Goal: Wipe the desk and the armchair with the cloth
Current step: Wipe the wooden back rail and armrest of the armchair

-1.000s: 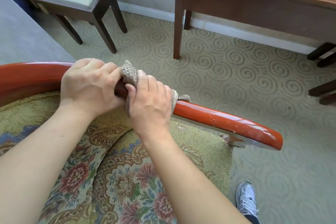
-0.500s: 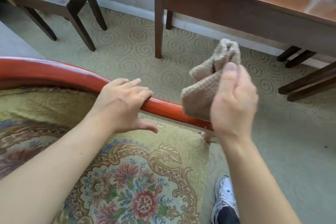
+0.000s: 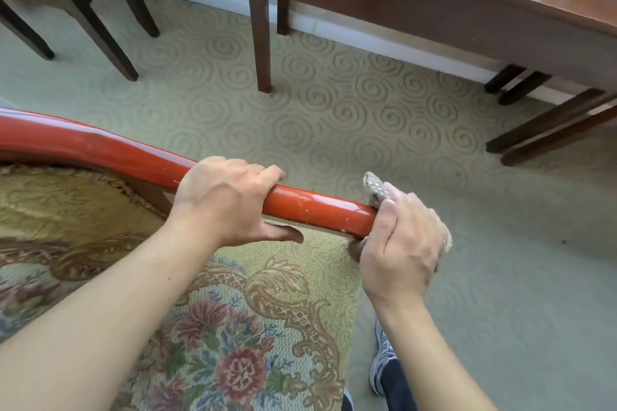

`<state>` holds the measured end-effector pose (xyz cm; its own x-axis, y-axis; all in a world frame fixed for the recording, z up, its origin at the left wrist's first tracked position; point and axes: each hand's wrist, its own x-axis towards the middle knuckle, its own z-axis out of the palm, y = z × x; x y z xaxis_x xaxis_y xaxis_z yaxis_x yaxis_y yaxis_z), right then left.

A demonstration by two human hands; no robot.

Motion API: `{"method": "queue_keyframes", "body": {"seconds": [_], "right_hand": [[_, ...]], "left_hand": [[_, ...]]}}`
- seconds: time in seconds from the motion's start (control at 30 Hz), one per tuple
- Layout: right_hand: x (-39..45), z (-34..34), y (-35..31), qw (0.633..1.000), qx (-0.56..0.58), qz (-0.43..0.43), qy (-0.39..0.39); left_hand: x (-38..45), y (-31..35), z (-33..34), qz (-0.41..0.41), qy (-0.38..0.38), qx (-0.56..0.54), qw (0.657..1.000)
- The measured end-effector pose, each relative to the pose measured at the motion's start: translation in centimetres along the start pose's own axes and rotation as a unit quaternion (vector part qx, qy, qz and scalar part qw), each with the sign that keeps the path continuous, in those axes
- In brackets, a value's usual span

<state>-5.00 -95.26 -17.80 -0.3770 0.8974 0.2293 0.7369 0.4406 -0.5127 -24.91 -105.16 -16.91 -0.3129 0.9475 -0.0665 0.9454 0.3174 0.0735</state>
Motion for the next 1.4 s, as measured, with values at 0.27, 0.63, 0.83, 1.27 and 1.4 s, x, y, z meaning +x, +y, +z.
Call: {"method": "queue_keyframes", "body": {"seconds": [0.27, 0.63, 0.83, 1.27, 1.4], "right_hand": [[-0.6, 4.3, -8.8, 0.983, -0.088, -0.130, -0.091], [1.2, -0.4, -0.1, 0.983, -0.095, -0.134, -0.080], [0.3, -0.1, 0.2, 0.997, -0.054, -0.053, 0.010], [-0.2, 10.0, -19.1, 0.966, -0.054, -0.138, -0.214], [-0.1, 8.7, -17.2, 0.952, -0.062, -0.206, -0.219]], "left_hand": [[-0.1, -0.1, -0.1, 0.041, 0.102, -0.007, 0.994], [-0.3, -0.4, 0.1, -0.010, -0.010, 0.005, 1.000], [-1.6, -1.5, -2.3, 0.006, 0.045, -0.067, 0.997], [-6.2, -12.6, -7.5, -0.114, 0.037, 0.104, 0.987], [-5.7, -11.8, -7.5, -0.105, -0.013, 0.126, 0.986]]}}
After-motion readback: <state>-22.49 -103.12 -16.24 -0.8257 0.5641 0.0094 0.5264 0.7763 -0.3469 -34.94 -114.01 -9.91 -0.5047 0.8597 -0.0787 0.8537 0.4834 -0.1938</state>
